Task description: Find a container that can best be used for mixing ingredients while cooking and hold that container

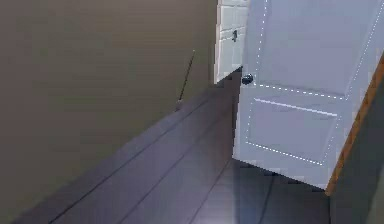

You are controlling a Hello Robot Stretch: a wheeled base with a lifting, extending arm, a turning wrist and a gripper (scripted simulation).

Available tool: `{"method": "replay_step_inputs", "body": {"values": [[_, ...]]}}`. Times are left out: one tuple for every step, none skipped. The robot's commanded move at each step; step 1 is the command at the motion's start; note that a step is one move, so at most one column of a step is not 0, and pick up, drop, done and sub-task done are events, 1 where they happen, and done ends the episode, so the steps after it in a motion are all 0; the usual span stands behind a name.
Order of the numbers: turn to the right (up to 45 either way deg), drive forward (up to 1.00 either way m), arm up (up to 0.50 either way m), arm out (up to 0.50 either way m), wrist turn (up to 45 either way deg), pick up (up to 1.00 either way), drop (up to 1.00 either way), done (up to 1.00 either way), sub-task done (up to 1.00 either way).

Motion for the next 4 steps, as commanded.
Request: {"method": "replay_step_inputs", "body": {"values": [[-39.0,0.0,0.0,0.0,0.0,0.0,0.0,0.0,0.0],[0.0,0.15,0.0,0.0,0.0,0.0,0.0,0.0,0.0],[39.0,0.0,0.0,0.0,0.0,0.0,0.0,0.0,0.0],[0.0,1.0,0.0,0.0,0.0,0.0,0.0,0.0,0.0]]}}
